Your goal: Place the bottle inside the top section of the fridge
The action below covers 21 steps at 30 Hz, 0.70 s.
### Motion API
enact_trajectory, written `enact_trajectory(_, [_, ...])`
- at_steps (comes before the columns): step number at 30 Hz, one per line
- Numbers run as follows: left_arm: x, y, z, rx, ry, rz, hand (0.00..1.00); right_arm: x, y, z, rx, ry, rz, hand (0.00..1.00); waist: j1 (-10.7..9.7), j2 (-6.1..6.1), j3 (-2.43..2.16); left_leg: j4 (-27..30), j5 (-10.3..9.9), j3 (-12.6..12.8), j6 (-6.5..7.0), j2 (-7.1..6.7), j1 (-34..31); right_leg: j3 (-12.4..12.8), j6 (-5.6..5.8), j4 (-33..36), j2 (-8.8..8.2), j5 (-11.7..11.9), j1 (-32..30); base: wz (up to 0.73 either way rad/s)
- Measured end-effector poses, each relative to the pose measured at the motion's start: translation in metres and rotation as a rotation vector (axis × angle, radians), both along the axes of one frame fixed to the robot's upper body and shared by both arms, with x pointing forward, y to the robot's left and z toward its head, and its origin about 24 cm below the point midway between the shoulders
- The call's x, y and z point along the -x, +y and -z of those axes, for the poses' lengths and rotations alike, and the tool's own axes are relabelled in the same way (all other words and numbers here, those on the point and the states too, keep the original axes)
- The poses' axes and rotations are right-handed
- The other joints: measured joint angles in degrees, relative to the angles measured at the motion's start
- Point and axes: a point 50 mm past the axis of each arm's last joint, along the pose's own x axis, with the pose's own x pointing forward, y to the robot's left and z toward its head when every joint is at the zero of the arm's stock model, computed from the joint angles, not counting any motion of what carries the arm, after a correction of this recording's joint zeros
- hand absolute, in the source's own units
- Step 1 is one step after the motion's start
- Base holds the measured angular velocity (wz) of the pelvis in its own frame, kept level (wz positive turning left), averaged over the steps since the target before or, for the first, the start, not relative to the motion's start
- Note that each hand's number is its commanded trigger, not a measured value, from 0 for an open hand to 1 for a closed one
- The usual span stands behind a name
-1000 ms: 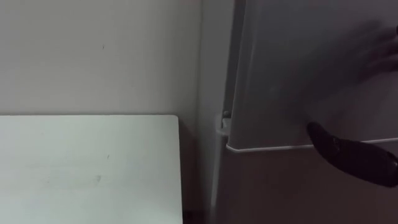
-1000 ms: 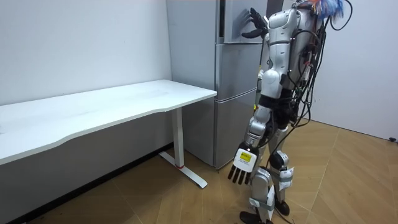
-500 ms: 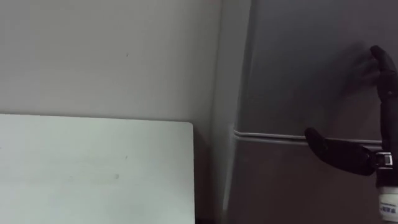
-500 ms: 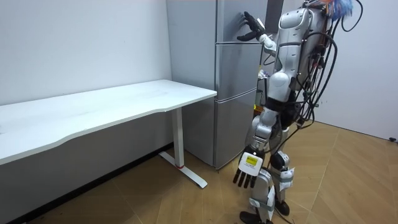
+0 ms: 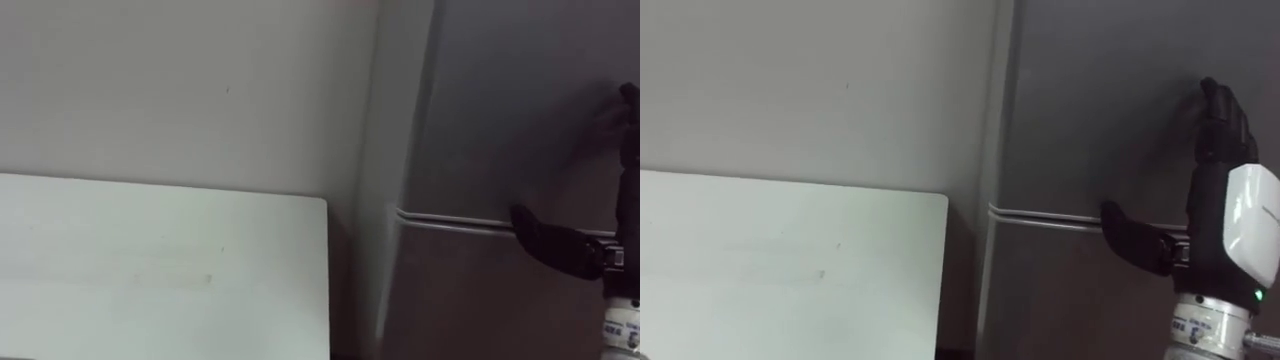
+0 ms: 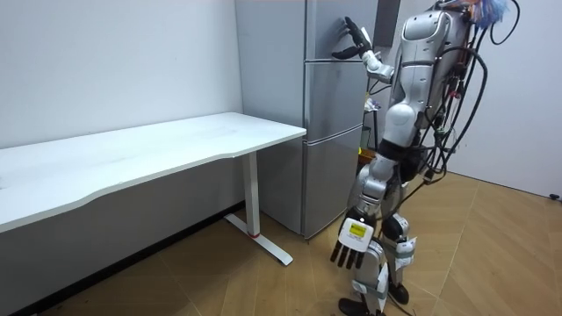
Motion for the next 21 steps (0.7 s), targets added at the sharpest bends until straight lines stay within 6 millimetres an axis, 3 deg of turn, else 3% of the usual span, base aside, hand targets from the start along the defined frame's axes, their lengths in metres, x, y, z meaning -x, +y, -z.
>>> enact_trajectory(6, [0.001, -0.004, 0.001, 0.015, -0.001, -0.003, 0.00, 0.001, -0.005, -0.001, -0.089, -0.030, 0.002, 0.00, 0.02, 0.87, -0.23, 0.01, 0.16, -0.58, 0.27, -0.05, -0.08, -0.57, 0.24, -0.33, -0.35, 0.07, -0.06, 0.06])
enact_trajectory(16, [0.001, -0.004, 0.001, 0.009, -0.006, -0.008, 0.00, 0.006, -0.010, -0.010, -0.227, -0.123, -0.026, 0.00, -1.61, 0.83, -0.47, -0.42, 0.19, -0.57, 0.32, -0.11, -0.41, -0.37, 0.39, -0.67, -0.20, 0.52, -0.01, 0.00])
enact_trajectory(21, [0.012, -0.004, 0.001, -0.012, 0.003, -0.031, 0.00, 0.013, -0.035, -0.013, -0.404, -0.161, 0.027, 0.00, -2.21, 0.78, -0.43, -0.89, 0.18, -0.54, 0.32, -0.10, -0.10, -0.30, 0.40, -0.38, -0.24, 0.61, 0.13, -0.01])
